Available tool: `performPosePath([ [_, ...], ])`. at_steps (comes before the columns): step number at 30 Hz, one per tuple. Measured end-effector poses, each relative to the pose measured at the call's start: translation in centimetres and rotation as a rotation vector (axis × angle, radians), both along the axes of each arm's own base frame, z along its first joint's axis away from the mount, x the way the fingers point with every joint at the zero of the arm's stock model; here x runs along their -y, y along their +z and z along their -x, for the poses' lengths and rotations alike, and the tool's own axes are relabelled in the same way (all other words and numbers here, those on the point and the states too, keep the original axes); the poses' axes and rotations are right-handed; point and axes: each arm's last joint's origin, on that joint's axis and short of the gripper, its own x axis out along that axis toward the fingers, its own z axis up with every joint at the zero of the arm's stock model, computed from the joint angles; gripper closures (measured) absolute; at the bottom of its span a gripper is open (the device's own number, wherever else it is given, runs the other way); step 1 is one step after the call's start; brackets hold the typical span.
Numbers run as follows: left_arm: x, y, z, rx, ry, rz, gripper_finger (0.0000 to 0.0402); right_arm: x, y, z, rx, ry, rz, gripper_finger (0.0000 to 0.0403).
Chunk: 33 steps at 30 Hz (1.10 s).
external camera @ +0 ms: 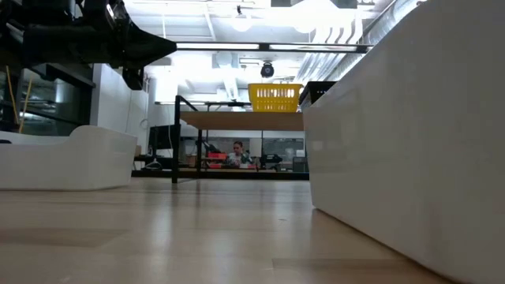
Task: Stack baskets on shelf by color
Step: Stack the right yellow bin on the other yellow bin on the shelf
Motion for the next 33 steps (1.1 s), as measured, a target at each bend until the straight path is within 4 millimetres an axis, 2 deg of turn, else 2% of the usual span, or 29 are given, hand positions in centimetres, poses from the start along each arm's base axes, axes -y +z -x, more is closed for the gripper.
performPosePath([
  [4,0.0,0.0,0.0,0.000,0.000,0.000,0.0401,1.9,1.9,-3.6,-0.001,-0.046,0.186,0.0402],
  [8,0.0,0.0,0.0,-0.001,0.000,0.000,0.0402,4.8,2.5,-6.7,-0.060,-0.164,0.315,0.0402],
  [12,0.0,0.0,0.0,-0.002,-0.004,0.000,0.0402,8.6,2.4,-8.3,-0.157,-0.287,0.375,0.0402],
  [14,0.0,0.0,0.0,-0.002,-0.004,0.001,0.0401,10.4,1.5,-8.9,-0.211,-0.322,0.389,0.0403],
  [19,0.0,0.0,0.0,-0.003,-0.004,0.002,0.0401,13.9,-0.8,-9.0,-0.345,-0.321,0.349,0.0403],
  [22,0.0,0.0,0.0,-0.003,-0.003,0.002,0.0402,15.4,-1.5,-9.0,-0.376,-0.324,0.318,0.0403],
  [28,0.0,0.0,0.0,0.002,-0.002,0.018,0.0401,16.9,-1.5,-8.6,-0.411,-0.312,0.321,0.0403],
  [33,0.0,-0.1,0.0,0.003,-0.005,0.053,0.0401,18.0,-1.7,-8.4,-0.391,-0.236,0.215,0.0403],
])
